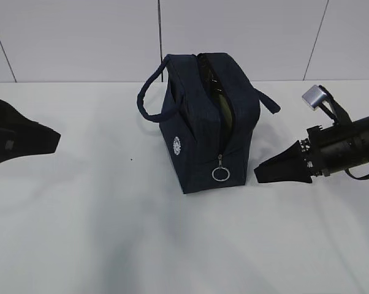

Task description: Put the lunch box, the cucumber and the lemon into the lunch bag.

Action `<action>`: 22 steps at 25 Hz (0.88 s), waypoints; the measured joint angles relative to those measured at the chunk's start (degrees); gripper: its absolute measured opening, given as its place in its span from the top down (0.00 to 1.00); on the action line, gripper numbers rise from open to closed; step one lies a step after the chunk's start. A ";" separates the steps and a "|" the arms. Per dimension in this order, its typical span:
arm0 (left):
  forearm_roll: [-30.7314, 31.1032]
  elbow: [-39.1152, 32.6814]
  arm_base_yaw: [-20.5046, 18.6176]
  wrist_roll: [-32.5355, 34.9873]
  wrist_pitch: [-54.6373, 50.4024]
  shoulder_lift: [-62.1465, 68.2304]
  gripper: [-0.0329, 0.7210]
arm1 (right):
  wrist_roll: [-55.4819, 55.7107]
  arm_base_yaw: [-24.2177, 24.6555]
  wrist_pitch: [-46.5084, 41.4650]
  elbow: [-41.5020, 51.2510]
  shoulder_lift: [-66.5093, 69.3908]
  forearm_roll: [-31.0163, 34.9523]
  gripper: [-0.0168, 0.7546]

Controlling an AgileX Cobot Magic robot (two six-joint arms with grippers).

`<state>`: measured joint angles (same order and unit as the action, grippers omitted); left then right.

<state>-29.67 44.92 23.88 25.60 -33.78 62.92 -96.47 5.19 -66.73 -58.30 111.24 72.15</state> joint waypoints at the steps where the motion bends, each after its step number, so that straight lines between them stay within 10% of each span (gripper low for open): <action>1: 0.00 0.00 0.00 0.00 0.08 0.00 0.53 | -2.13 0.00 0.00 0.01 0.26 0.00 0.45; 22: -0.09 0.00 0.00 0.14 1.42 4.19 0.55 | -24.94 -6.09 5.99 -0.25 1.70 4.79 0.36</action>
<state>-29.76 44.92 23.88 25.74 -32.36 67.10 -121.42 -0.89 -60.74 -58.55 112.94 76.94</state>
